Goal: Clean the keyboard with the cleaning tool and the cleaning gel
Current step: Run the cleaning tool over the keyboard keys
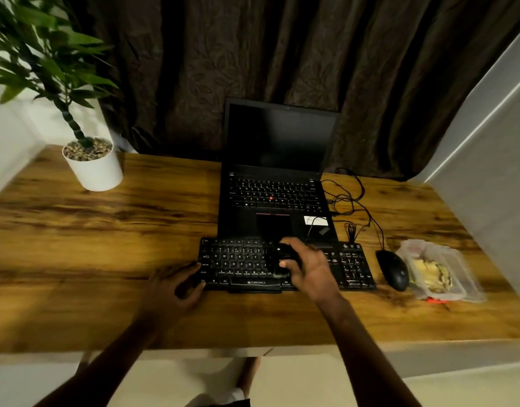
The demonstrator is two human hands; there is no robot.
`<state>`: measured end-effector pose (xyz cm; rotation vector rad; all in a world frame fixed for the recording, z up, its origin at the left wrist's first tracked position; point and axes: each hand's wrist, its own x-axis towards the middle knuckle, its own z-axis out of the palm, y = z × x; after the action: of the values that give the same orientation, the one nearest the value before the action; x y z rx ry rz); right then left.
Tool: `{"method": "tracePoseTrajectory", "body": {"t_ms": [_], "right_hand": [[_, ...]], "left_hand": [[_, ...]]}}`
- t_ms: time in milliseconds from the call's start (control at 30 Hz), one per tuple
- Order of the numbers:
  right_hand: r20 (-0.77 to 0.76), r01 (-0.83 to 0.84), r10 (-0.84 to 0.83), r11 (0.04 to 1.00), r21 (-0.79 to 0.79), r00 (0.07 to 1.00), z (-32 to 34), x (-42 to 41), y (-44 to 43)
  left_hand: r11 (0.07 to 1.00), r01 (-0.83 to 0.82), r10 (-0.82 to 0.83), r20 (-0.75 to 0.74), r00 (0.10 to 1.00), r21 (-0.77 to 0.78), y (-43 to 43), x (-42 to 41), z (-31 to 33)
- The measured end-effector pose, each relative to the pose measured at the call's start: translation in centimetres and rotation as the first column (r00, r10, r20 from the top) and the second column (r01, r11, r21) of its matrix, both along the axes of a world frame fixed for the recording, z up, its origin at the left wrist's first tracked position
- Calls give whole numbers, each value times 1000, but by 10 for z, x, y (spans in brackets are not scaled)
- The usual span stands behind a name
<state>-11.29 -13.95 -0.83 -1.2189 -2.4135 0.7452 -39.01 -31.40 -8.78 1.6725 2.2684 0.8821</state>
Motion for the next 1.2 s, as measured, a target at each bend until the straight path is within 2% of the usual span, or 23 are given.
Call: {"method": "tracePoseTrajectory", "body": {"t_ms": [133,333,633,733,867,1033,1200], "right_hand": [[-26,31,-31,999,-18,999,3,10,4],[34,91,-92,996,16,995,0,40,15],[-192,7,-33,991,-132,981,6,-8,-12],[-158,16,-38,990,-139,987,12,10,-5],[-86,26,-32,997,-70,996,15,29,4],[-24,-5,5,1000,-3,1000,2,-3,-4],[-57,-89,88,996,-20,995,1,-34,-9]], "left_hand": [[1000,11,-11,0,1000,13,0,-1,-1],[1000,9,-9,-27,1000,26,1,1,-1],[1000,1,-2,11,1000,16,0,-3,-6],[999,-4,4,1,1000,44,0,0,-2],[999,0,0,-18,1000,35,-1,1,0],[1000,0,0,-29,1000,16,1,2,1],[1000,11,-10,-26,1000,22,1,1,2]]}}
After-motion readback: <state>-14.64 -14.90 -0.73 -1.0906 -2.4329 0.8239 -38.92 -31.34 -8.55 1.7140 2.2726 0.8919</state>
